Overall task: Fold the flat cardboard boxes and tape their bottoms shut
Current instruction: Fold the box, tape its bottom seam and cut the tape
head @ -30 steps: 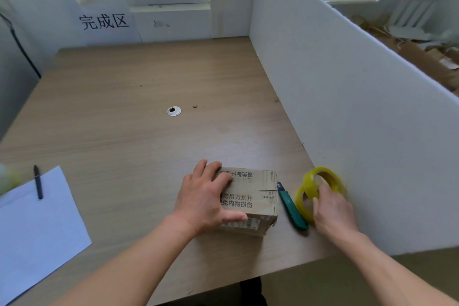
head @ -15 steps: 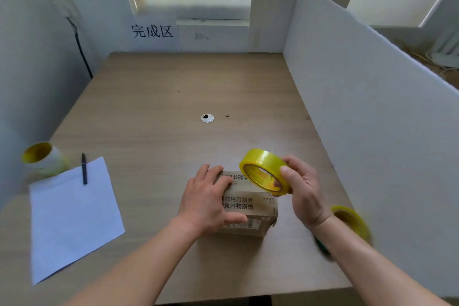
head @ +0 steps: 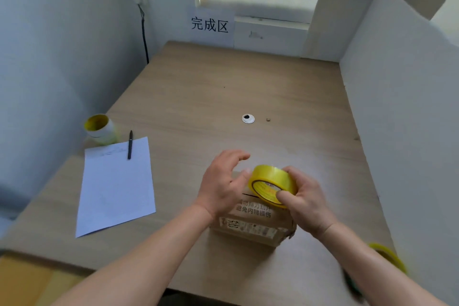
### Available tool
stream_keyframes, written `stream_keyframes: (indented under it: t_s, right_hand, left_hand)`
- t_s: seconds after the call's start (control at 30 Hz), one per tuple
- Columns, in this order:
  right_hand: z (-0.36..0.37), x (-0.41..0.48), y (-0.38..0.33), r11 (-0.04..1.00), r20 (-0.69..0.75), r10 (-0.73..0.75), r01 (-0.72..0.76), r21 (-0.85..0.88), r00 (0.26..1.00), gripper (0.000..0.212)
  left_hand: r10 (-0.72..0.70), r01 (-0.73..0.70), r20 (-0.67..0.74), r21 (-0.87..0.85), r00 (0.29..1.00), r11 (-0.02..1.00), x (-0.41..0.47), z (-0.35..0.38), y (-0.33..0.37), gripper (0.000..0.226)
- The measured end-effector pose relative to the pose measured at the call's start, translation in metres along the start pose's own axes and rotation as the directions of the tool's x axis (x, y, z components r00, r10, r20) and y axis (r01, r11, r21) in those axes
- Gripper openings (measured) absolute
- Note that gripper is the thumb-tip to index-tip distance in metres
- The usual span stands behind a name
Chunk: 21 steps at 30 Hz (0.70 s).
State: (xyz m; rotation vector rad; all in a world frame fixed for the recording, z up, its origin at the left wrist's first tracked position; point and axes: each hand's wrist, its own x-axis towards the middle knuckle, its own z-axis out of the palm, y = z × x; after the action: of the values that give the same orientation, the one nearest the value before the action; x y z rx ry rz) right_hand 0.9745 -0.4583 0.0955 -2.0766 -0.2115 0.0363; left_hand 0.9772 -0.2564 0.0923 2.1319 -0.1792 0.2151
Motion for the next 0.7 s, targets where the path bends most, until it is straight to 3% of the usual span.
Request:
stream_keyframes:
  t_s: [0.1,0.2,0.43,0.6,0.7]
  right_hand:
    - [-0.003,0.008,-0.001,0.999,0.095,-0.029,0.032,-0.026,0.995,0.026]
    - [-0.005,0.015,-0.002,0.997,0.148,-0.054,0.061,-0.047,0.988,0.022]
    - [-0.008,0.024,-0.003,0.991,0.236,-0.101,0.12,-0.067,0.966,0.02]
    - [-0.008,0.027,-0.003,0.984,0.257,-0.094,0.129,-0.122,0.962,0.022]
    - [-0.009,0.03,-0.003,0.982,0.249,-0.086,0.125,-0.144,0.965,0.027]
  left_hand:
    - [-0.203,0.241,0.211,-0.169,0.956,0.956,0.02,-0.009,0.028,0.03]
    - [-0.275,0.336,0.291,-0.186,0.917,0.923,0.028,-0.013,0.036,0.024]
    - [-0.316,0.362,0.207,-0.241,0.926,0.901,0.023,-0.013,0.043,0.009]
    - [-0.326,0.352,0.155,-0.196,0.933,0.915,0.019,-0.01,0.042,0.021]
    - [-0.34,0.368,0.169,-0.179,0.925,0.912,0.02,-0.007,0.043,0.017]
